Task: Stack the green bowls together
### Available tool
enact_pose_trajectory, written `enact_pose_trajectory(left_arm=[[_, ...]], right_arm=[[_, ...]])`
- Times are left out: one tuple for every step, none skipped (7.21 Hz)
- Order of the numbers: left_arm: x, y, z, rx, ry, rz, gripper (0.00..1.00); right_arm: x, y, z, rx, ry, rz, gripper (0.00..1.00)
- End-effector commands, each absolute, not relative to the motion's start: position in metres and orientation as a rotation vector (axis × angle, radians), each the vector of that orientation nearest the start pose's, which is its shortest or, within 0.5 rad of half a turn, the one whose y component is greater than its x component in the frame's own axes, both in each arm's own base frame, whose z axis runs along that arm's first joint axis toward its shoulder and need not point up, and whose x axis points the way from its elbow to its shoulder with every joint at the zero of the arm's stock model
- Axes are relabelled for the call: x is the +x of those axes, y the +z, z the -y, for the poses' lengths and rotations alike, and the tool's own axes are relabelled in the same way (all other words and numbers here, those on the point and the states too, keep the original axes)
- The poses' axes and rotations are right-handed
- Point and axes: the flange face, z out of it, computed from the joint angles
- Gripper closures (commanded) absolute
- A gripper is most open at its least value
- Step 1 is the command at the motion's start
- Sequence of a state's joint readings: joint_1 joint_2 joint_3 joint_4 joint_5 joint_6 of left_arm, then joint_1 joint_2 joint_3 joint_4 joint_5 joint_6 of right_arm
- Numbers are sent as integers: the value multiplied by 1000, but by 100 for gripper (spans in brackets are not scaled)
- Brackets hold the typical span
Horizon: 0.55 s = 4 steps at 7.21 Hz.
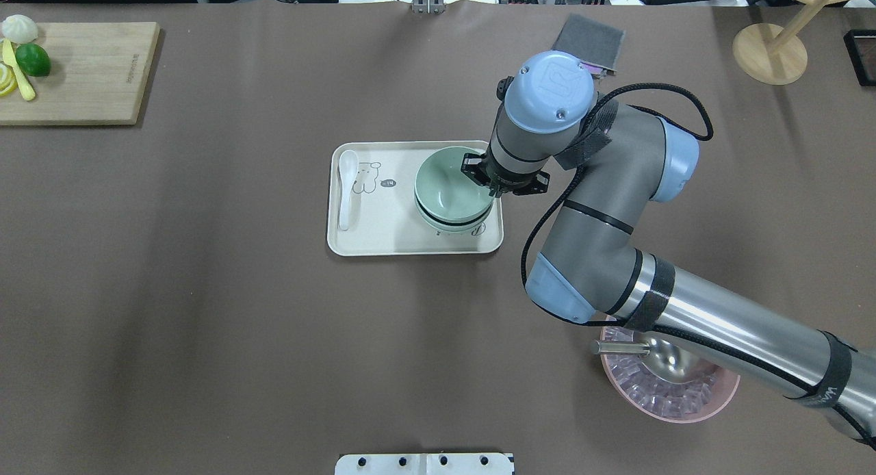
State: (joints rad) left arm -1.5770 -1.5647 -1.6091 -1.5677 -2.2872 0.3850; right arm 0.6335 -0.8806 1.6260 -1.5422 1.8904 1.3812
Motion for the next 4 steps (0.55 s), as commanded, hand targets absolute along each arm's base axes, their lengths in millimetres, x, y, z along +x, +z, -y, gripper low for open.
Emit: enact_pose_trajectory(left_arm=[[-71, 647, 491, 168, 373, -702, 2], [-71, 646, 491, 169, 373, -701, 2], [-71, 647, 491, 168, 373, -702, 2], [-71, 647, 491, 168, 373, -702, 2]], right_arm=[[-503, 225, 495, 31, 296, 821, 100], [-504, 227, 496, 40, 294, 833, 100], [-508, 229, 498, 42, 296, 844, 100], [-510, 229, 498, 40, 297, 848, 100]])
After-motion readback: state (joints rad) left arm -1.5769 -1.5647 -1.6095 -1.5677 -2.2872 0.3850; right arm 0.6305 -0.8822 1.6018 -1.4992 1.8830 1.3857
